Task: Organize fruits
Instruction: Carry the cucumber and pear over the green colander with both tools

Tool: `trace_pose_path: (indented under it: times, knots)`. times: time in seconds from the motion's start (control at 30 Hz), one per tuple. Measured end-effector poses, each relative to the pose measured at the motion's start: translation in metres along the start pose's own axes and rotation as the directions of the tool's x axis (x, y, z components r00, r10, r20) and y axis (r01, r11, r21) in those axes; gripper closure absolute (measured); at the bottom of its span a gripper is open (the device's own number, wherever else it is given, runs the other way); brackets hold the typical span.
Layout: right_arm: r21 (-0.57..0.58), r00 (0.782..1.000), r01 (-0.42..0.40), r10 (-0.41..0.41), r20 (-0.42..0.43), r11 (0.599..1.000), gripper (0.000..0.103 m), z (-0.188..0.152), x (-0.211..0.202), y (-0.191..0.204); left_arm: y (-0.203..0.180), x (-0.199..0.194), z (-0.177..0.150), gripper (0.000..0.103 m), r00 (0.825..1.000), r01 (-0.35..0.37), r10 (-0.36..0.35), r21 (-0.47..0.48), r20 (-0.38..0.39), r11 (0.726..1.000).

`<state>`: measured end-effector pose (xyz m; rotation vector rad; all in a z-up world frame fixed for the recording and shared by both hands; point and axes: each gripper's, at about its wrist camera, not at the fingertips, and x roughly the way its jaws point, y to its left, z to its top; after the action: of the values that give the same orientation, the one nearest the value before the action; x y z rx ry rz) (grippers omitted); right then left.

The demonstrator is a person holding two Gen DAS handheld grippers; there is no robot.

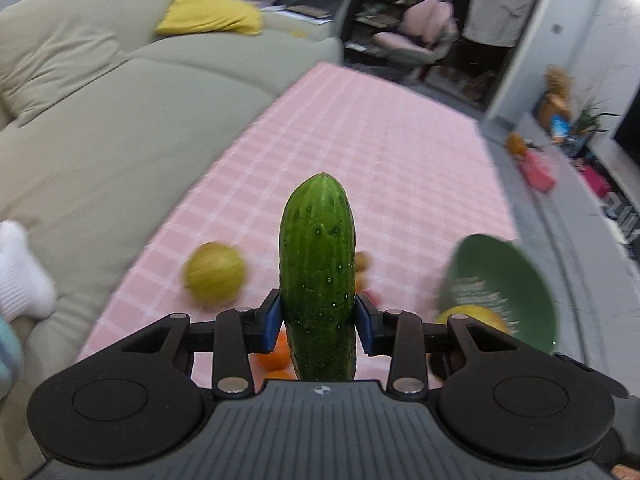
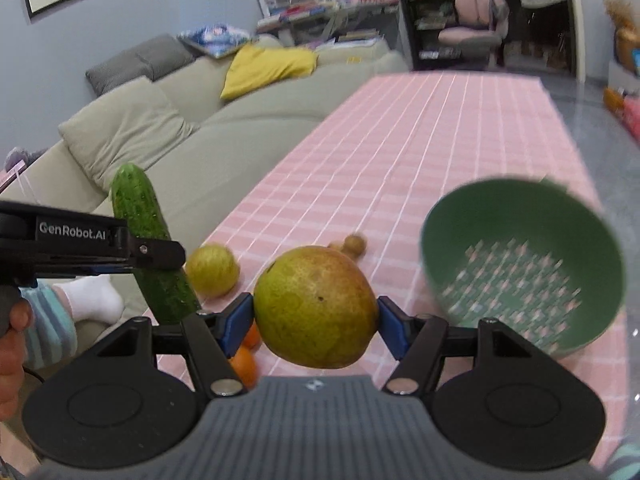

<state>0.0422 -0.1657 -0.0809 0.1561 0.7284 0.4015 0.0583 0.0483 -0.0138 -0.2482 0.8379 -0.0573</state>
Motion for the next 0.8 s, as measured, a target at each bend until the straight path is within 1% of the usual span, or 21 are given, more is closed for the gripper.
trace_pose_path:
  times: [0.07,0.2,0.3,0.43,0.53,0.67,0.73,0.8]
  knots:
    - [-0.015,0.999,0.026,-0.026,0.020,1.000,0.039,0.006,-0.010,-0.005,-0.016,0.001,0.005,0.061,0.999,0.037,-0.037,0.034,0.005,0.999]
    - [-0.052,0.995,0.089,-0.087,0.041,0.995,0.039,0.017,-0.024,-0.023,-0.054,0.009,0.016,0.061,0.996,0.087,-0.088,0.109,0.000,0.990]
    - [-0.086,0.990,0.136,-0.133,0.036,0.987,0.039,0.022,-0.026,-0.041,-0.074,0.021,0.025,0.061,0.991,0.136,-0.134,0.135,-0.024,0.981]
    - [-0.122,0.982,0.188,-0.187,0.017,0.974,0.039,0.031,-0.024,-0.064,-0.097,0.038,0.032,0.061,0.982,0.191,-0.190,0.158,-0.020,0.969]
    - [-0.147,0.976,0.214,-0.217,-0.003,0.966,0.039,0.038,-0.019,-0.080,-0.108,0.055,0.035,0.061,0.973,0.233,-0.231,0.137,-0.027,0.963]
    - [-0.180,0.969,0.233,-0.245,-0.044,0.956,0.039,0.046,-0.006,-0.098,-0.111,0.086,0.035,0.061,0.960,0.275,-0.271,0.055,-0.075,0.960]
    - [-0.193,0.964,0.236,-0.255,-0.079,0.952,0.039,0.047,0.002,-0.105,-0.109,0.105,0.034,0.061,0.951,0.288,-0.284,0.017,-0.121,0.958]
    - [-0.202,0.957,0.230,-0.259,-0.132,0.952,0.039,0.049,0.013,-0.115,-0.107,0.125,0.032,0.061,0.942,0.287,-0.283,-0.004,-0.179,0.958]
